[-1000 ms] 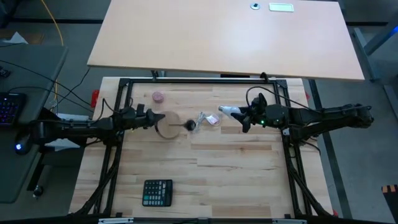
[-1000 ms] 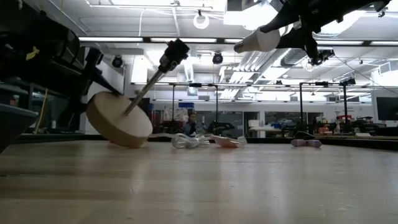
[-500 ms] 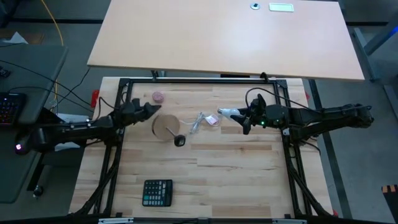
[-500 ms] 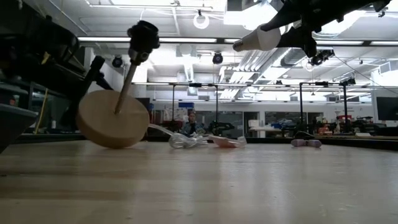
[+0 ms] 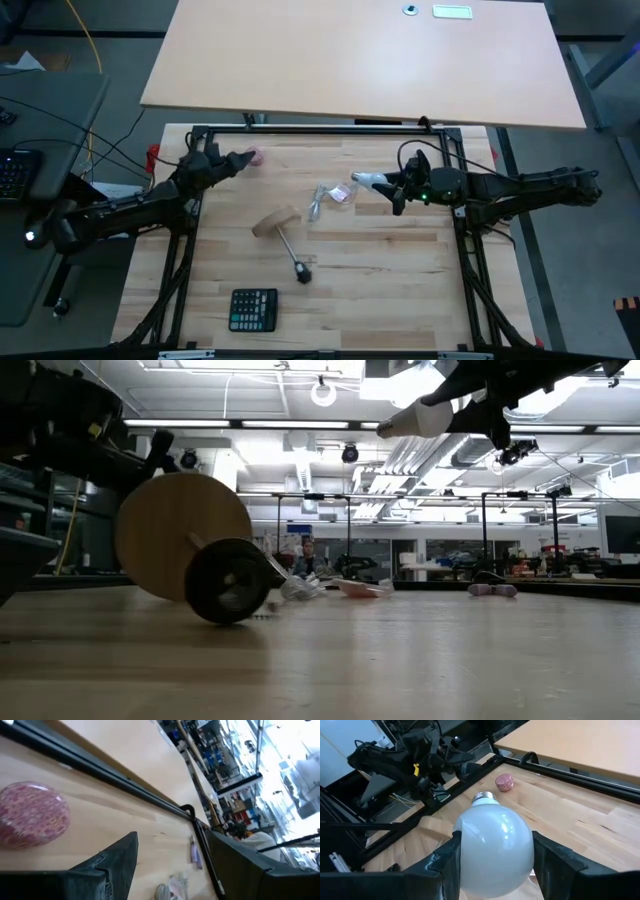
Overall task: Screw lightbulb
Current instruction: Put the brown lamp on the table
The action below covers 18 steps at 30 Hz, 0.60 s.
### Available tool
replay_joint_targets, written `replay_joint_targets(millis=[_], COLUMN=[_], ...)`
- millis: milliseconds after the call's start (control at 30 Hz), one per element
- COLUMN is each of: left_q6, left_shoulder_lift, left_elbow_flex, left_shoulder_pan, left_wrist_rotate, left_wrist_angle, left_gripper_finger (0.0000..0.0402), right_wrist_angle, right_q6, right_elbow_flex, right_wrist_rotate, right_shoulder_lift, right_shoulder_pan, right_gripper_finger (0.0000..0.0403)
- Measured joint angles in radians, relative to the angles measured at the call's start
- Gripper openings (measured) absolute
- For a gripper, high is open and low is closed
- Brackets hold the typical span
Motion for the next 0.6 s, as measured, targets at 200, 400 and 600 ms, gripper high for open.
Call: replay_joint_targets(millis=[200, 400, 600], left_q6=[0.031, 0.071, 0.117], left_shoulder_lift=[0.0, -0.002, -0.047], left_elbow_flex=[0.035, 0.106, 0.157], left_shoulder_pan=[0.004, -0.02, -0.085], left_wrist_rotate=[0.087, 0.258, 0.275], left_wrist_angle=[-0.001, -0.027, -0.096], left_gripper_finger=[0.0234, 0.0234, 0.0234], right_wrist_angle=[-0.001, -0.001, -0.001], right_q6=[-0.007, -0.011, -0.008], right_elbow_flex=[0.0, 0.0, 0.0], right_wrist_rotate=[0.008, 0.039, 0.04], right_shoulder_lift=[0.0, 0.0, 0.0], right_shoulder_pan=[0.0, 0.0, 0.0], right_gripper_finger=[0.0193, 0.0193, 0.0193])
